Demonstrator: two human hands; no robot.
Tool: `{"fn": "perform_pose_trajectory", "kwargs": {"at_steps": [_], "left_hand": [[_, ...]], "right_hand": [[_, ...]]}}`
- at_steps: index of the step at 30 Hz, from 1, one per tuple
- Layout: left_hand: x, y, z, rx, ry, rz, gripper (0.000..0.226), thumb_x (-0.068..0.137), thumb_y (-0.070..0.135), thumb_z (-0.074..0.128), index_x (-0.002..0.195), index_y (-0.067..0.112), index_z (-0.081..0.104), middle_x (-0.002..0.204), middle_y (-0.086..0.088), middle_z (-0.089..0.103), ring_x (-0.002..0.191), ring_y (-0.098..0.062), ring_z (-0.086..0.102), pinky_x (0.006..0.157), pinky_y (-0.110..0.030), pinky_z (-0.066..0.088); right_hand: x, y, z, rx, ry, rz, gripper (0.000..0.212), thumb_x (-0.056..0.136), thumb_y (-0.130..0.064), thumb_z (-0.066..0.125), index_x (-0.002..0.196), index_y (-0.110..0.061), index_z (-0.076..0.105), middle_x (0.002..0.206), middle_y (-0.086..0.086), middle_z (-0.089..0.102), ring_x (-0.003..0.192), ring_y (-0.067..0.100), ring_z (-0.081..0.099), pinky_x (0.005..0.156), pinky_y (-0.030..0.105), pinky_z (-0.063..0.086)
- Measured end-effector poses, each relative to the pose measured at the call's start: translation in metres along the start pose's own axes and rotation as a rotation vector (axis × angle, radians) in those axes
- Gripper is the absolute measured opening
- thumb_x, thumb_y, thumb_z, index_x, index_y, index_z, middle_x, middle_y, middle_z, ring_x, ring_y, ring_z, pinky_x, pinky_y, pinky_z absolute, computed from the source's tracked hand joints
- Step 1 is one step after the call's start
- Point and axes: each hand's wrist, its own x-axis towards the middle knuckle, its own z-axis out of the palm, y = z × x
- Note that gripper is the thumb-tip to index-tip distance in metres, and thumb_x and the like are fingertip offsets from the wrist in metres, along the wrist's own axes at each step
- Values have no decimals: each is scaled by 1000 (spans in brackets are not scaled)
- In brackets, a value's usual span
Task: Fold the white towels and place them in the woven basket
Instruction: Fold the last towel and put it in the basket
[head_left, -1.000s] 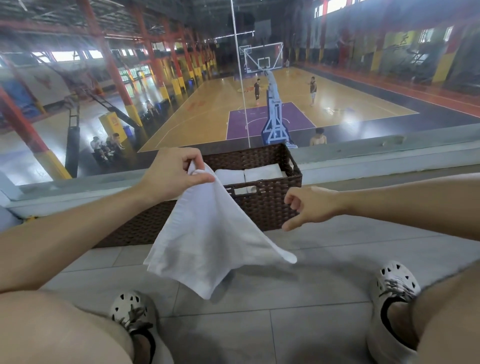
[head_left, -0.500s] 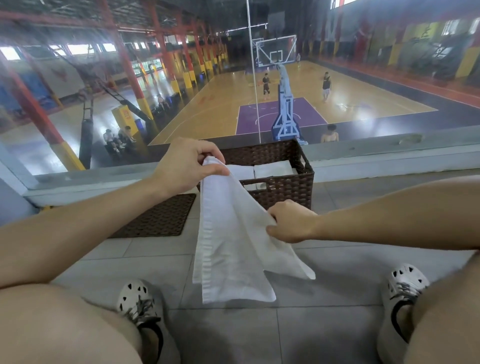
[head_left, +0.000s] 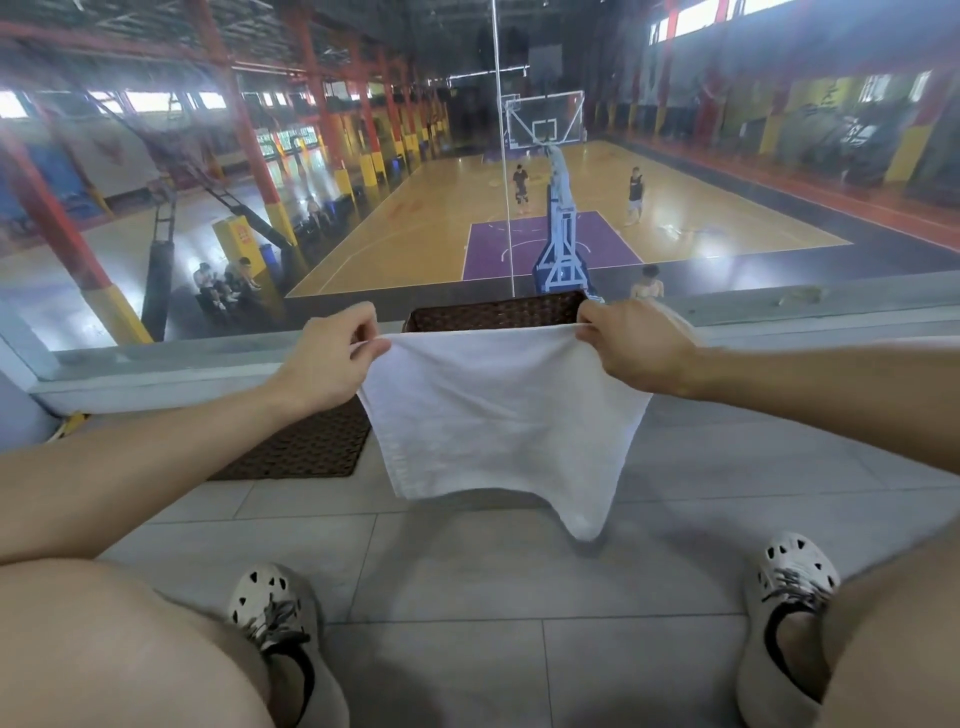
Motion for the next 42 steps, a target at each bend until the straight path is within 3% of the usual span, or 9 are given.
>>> {"fn": "perform_pose_trajectory", "kwargs": {"at_steps": [5, 11, 17, 20, 25, 28, 33, 37, 42], "left_hand": [[3, 2, -9, -1, 8, 78, 23, 107, 15, 62, 123, 25, 49, 93, 2, 69, 84, -24, 66, 80, -40, 47], [-3, 19, 11, 92, -143, 173, 13, 107, 17, 61, 108, 17, 74, 105, 4, 76, 99, -22, 69, 88, -41, 53], [9, 55, 12, 50, -134, 283, 14, 109, 18, 55, 107, 18, 69, 106, 6, 72, 98, -16, 64, 88, -38, 51], [14, 54, 5, 87, -99, 338, 6, 108, 19, 60, 112, 17, 64, 105, 4, 72, 96, -21, 65, 86, -42, 52], [1, 19, 6, 258, -224, 302, 24, 102, 7, 56, 93, 27, 45, 87, 5, 55, 78, -23, 53, 67, -47, 47], [-4, 2, 18, 350, -245, 292, 36, 90, -6, 59, 79, 28, 56, 88, 8, 55, 78, -21, 54, 63, -43, 46], [11, 7, 11, 301, -74, 91, 38, 104, 1, 54, 98, 28, 80, 100, 7, 60, 93, -22, 61, 80, -47, 53], [20, 15, 7, 348, -29, 58, 43, 104, -1, 52, 115, 30, 80, 105, 6, 60, 96, -25, 62, 84, -48, 54], [20, 17, 11, 383, -108, 103, 53, 95, -10, 50, 121, 26, 78, 101, 7, 53, 88, -23, 55, 73, -37, 42]], "right_hand": [[-11, 1, -17, 101, 169, -140, 22, 110, -36, 50, 104, -19, 62, 79, -6, 54, 62, 21, 47, 64, 33, 42], [-15, -12, 15, -126, -430, 111, 20, 97, -27, 55, 88, -12, 65, 94, 11, 67, 79, 27, 59, 63, 35, 49], [-24, -43, 48, 174, -686, 308, 33, 89, -36, 61, 71, -9, 66, 78, 9, 74, 68, 29, 72, 57, 32, 56], [-17, -45, 56, 374, -652, 575, 31, 90, -27, 55, 85, -4, 75, 83, 13, 79, 64, 33, 78, 67, 37, 66], [2, -28, 35, 564, -295, 727, 14, 93, -18, 66, 88, -7, 59, 69, 6, 68, 51, 22, 65, 36, 17, 42], [5, -32, 21, 665, -211, 521, 29, 94, -9, 62, 116, -18, 44, 82, 11, 63, 54, 29, 67, 34, 24, 44], [0, -36, 21, 244, -259, 9, 67, 87, -13, 58, 142, -41, 31, 63, 4, 56, 55, 28, 59, 53, 46, 57], [-11, -36, 11, -222, -430, -482, 63, 103, -25, 44, 153, -53, 18, 96, 2, 61, 77, 25, 55, 71, 40, 53], [-18, -47, 10, -319, -402, -807, 45, 98, -37, 26, 129, -24, 57, 99, 1, 69, 77, 26, 55, 78, 40, 51]]}}
